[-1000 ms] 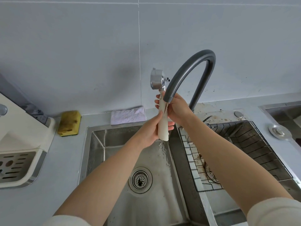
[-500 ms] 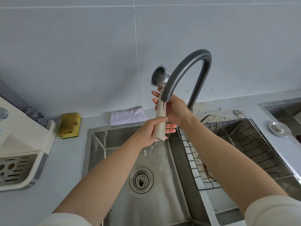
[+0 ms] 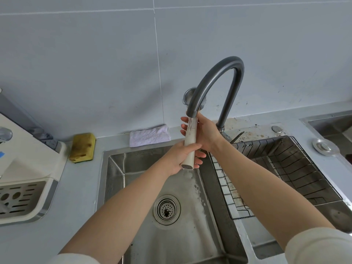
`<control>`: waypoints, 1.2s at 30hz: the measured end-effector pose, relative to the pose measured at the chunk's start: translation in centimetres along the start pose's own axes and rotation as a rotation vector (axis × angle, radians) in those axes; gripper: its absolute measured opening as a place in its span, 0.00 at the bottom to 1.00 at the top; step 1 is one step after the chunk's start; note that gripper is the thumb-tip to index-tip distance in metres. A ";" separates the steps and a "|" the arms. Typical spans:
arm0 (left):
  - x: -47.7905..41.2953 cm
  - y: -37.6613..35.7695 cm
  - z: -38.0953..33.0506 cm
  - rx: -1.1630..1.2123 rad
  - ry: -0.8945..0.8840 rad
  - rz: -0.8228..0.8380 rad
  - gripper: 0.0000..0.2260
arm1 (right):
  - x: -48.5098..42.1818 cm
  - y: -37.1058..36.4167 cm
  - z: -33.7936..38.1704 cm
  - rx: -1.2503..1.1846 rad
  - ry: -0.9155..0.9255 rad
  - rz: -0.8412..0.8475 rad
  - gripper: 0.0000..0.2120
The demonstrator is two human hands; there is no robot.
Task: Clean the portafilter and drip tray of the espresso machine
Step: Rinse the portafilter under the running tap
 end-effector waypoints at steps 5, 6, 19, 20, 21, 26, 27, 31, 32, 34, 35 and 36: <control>1.0 0.9 1.5 -0.064 -0.039 -0.076 0.05 | 0.6 0.1 -0.9 0.072 -0.025 0.022 0.10; 1.2 1.1 1.9 -0.069 -0.034 -0.089 0.05 | 0.7 0.2 -1.3 0.076 -0.031 0.020 0.09; 4.6 2.3 7.5 -0.140 0.092 -0.134 0.05 | 2.7 1.0 -7.3 0.145 -0.072 -0.061 0.04; 4.9 2.3 7.8 -0.148 0.101 -0.131 0.05 | 2.9 1.1 -7.7 0.174 -0.075 -0.067 0.03; 5.1 2.3 8.1 -0.153 0.111 -0.131 0.05 | 3.1 1.2 -8.0 0.207 -0.079 -0.074 0.04; 6.2 1.9 9.7 -0.149 0.163 -0.126 0.05 | 4.0 1.7 -9.5 0.287 -0.128 -0.139 0.05; 6.3 1.7 10.0 -0.136 0.175 -0.123 0.05 | 4.1 1.7 -9.7 0.297 -0.139 -0.153 0.06; 6.8 1.3 10.3 -0.055 0.214 -0.096 0.04 | 4.7 2.0 -10.2 0.326 -0.162 -0.192 0.13; 6.9 1.2 10.4 -0.034 0.222 -0.082 0.04 | 4.8 2.1 -10.3 0.337 -0.166 -0.202 0.13; 7.0 1.1 10.4 -0.012 0.242 -0.062 0.04 | 4.9 2.2 -10.3 0.351 -0.171 -0.214 0.13; 7.1 1.1 10.4 -0.002 0.250 -0.054 0.04 | 4.9 2.2 -10.4 0.352 -0.173 -0.216 0.12; 7.2 1.0 10.5 0.012 0.258 -0.047 0.04 | 5.0 2.2 -10.4 0.352 -0.176 -0.218 0.11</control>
Point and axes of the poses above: each hand's wrist, its own x-axis away from the middle knuckle, its own y-axis out of the back of the hand, z = x × y, the point moved 4 cm from there along -x, towards the middle knuckle, and after that the axes turned 7 degrees about z, right-handed, at the moved point
